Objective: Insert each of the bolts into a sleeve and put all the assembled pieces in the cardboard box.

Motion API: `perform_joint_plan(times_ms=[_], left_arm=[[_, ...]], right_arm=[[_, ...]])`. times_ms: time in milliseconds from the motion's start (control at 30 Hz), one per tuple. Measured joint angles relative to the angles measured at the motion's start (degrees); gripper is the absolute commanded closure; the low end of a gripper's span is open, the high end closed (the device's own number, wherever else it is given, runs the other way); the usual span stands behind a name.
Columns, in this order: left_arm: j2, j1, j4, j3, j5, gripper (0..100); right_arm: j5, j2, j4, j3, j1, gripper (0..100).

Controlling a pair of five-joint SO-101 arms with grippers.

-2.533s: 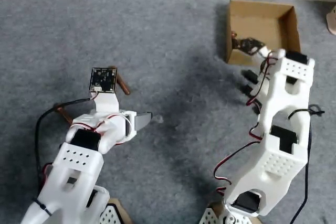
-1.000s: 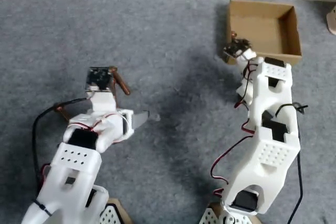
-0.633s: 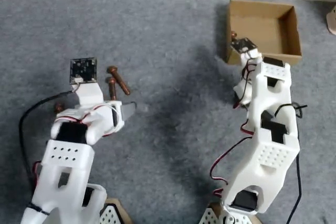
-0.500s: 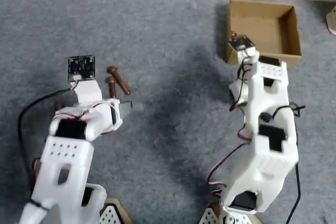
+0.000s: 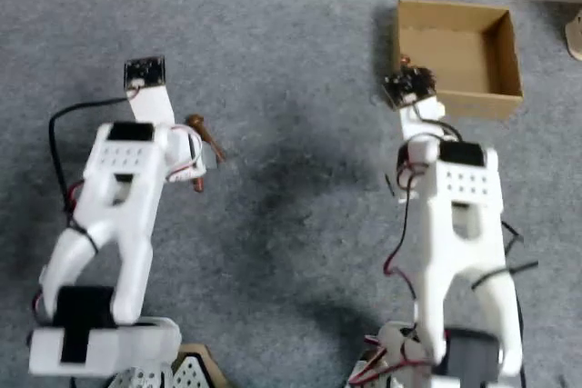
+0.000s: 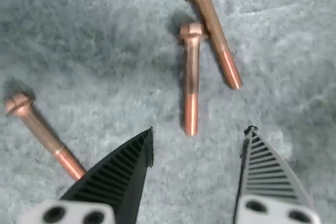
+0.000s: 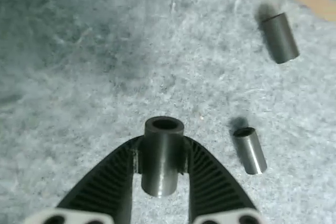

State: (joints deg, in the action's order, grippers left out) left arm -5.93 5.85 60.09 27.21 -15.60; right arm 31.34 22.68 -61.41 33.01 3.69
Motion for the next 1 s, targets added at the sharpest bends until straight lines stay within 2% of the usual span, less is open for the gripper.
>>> perform_joint_plan(times_ms=[267,367,467,1000], left_arm=[[16.00,0.00,0.53,-10.99,0.00,75],[20.75,0.26,0.53,-14.42,0.00,79],[24.00,1.14,0.53,-17.76,0.00,82],[35.43,2.37,0.62,-29.80,-1.23,82]], right_arm=[[0.00,15.56,-0.09,7.30,-0.09,99.4],[0.00,19.78,-1.58,8.44,-0.18,99.4],[0.00,23.38,-3.08,8.44,0.00,99.4],[0.62,38.07,-12.48,8.44,-3.43,99.4]])
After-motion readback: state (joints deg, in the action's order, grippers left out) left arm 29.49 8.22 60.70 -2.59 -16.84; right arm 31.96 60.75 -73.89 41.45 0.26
